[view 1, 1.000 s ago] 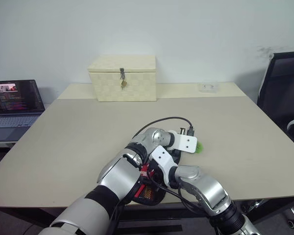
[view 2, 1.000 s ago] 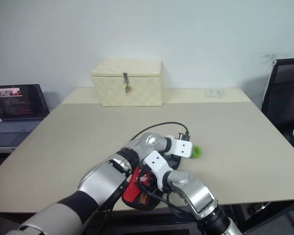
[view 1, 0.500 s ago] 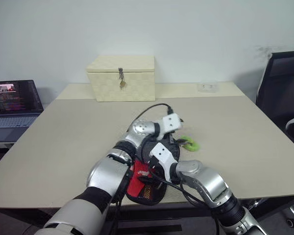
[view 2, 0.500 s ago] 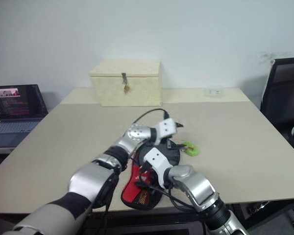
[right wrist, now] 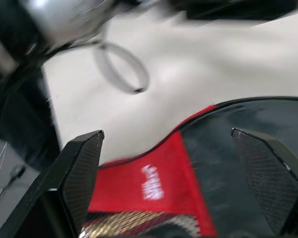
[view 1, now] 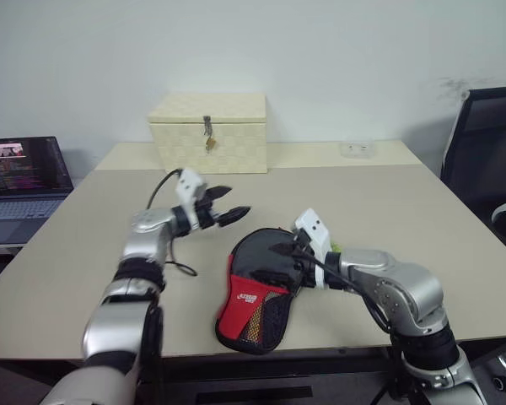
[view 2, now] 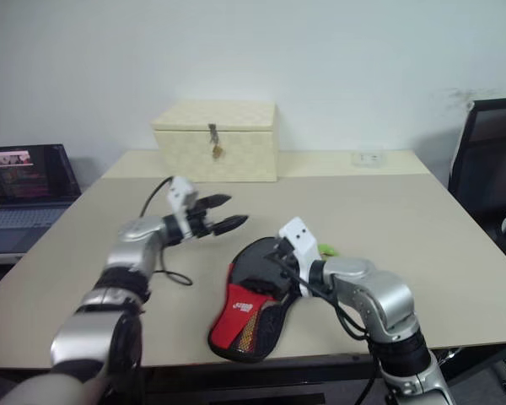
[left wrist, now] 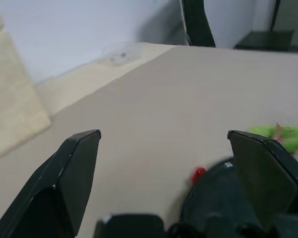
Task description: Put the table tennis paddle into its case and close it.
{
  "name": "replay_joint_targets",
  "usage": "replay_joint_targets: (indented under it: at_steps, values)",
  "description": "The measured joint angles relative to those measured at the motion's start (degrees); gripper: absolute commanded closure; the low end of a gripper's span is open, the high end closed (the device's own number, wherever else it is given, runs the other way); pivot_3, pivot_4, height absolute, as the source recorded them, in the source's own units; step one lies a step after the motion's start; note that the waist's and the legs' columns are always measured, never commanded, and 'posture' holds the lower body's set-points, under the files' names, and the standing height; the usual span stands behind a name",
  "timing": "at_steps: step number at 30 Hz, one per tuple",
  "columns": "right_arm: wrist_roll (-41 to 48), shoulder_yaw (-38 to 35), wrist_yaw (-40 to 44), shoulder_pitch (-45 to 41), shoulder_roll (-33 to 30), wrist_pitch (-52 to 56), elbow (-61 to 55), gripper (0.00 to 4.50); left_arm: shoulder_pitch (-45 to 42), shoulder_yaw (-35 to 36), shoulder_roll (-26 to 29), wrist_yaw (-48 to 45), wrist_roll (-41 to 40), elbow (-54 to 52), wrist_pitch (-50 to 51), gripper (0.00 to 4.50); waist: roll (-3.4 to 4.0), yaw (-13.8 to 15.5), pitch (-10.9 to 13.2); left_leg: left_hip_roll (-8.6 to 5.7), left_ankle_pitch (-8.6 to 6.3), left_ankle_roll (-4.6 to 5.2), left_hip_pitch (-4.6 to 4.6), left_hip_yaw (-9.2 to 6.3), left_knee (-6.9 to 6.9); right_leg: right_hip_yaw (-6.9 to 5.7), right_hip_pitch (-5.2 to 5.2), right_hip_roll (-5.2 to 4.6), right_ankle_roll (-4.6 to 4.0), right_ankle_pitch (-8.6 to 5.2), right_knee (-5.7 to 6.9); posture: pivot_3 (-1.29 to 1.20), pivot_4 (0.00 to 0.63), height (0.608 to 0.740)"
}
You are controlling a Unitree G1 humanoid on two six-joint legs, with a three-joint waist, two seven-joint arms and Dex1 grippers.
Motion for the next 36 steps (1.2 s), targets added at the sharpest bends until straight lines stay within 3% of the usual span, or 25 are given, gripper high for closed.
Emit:
replay_joint_targets:
  at_steps: [6,10,19,22,33,36]
  values:
    - [-4.6,-3.0,-3.5,-6.8,-1.2,-10.0,18.8,0.0,25.1,1.8,7.6,-4.6,-12.3,-33.0,22.0,0.04,0.02,-0.4,0.0,0.03,0.0,0.0,-0.02,-0.07,0.0,0.16,0.01,-0.15,-0.07,-0.02,-0.01,0.0,0.15,0.74]
    - [-8.4,-1.6,-3.1,-10.9,-0.8,-18.4,32.6,0.0,36.5,2.5,9.9,-4.0,-18.3,-50.5,29.4,0.04,0.03,0.2,0.0,0.0,0.0,0.0,-0.01,-0.11,0.01,0.14,0.04,-0.14,-0.11,-0.04,0.0,0.0,0.15,0.74]
    - [-15.4,1.1,-0.3,-19.0,1.1,-32.1,60.2,0.0,38.8,2.6,12.5,-1.5,-23.8,-61.8,33.3,0.04,0.04,0.6,0.0,-0.02,0.0,0.01,0.05,-0.01,-0.04,0.17,0.08,-0.1,-0.11,-0.04,-0.05,0.0,0.15,0.74]
    - [-16.3,1.0,1.6,-20.0,1.1,-34.7,66.0,0.62,38.7,2.6,13.5,-1.5,-24.4,-62.0,33.5,0.0,0.07,0.6,0.0,-0.03,-0.01,0.01,0.06,0.0,-0.05,0.18,0.08,-0.1,-0.14,-0.06,-0.06,0.0,0.15,0.74]
    - [-21.1,1.7,6.3,-25.7,1.4,-41.5,76.0,4.31,36.9,0.8,14.3,-0.4,-25.1,-62.1,34.2,0.0,0.08,0.5,0.1,-0.02,-0.01,0.01,0.14,0.05,-0.05,0.2,0.1,-0.07,-0.14,-0.06,-0.02,0.0,0.15,0.74]
    - [-23.1,2.4,6.5,-26.2,2.2,-43.9,77.2,4.44,36.4,0.1,14.3,-0.3,-25.1,-62.1,34.3,0.0,0.08,0.2,0.1,-0.02,-0.01,0.01,0.17,0.08,-0.06,0.22,0.1,-0.04,-0.15,-0.06,-0.01,0.0,0.15,0.74]
